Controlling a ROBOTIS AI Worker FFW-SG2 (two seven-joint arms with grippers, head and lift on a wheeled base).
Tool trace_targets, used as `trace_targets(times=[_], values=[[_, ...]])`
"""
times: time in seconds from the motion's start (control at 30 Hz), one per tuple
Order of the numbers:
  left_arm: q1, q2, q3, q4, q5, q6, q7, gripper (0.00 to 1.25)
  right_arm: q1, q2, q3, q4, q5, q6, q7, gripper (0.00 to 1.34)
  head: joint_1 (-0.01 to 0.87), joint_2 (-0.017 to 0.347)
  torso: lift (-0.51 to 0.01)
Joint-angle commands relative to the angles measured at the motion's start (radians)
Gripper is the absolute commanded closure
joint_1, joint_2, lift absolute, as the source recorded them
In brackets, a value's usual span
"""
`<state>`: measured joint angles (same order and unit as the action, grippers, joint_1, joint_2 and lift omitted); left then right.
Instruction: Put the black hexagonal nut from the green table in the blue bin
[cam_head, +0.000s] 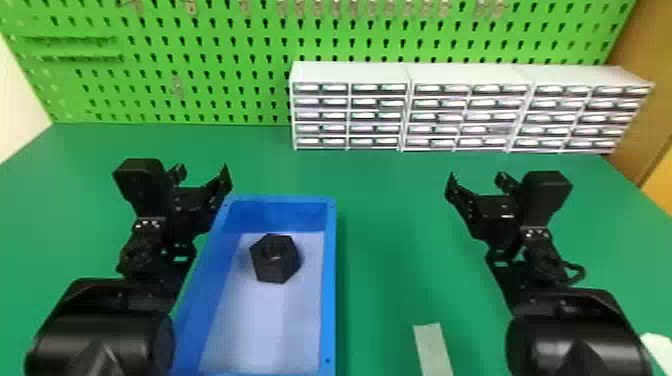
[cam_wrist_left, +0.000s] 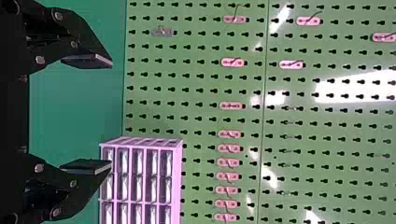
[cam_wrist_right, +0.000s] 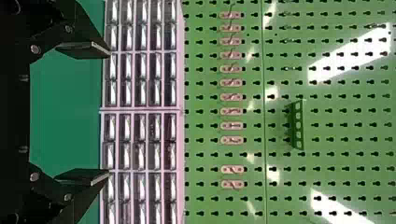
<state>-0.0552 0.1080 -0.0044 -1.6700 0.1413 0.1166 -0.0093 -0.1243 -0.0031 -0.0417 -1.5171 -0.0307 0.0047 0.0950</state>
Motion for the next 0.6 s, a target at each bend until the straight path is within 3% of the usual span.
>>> trace_targets(times=[0.0, 0.57], values=[[0.000, -0.001, 0.000, 0.001, 0.000, 0.000, 0.000, 0.49, 0.000, 0.000, -0.001, 0.000, 0.000, 0.001, 0.000, 0.37, 0.686, 0.051, -0.096], [0.000, -0.001, 0.000, 0.001, 0.000, 0.000, 0.000, 0.49, 0.000, 0.000, 0.000, 0.000, 0.000, 0.003, 0.000, 0.37, 0.686, 0.051, -0.096]])
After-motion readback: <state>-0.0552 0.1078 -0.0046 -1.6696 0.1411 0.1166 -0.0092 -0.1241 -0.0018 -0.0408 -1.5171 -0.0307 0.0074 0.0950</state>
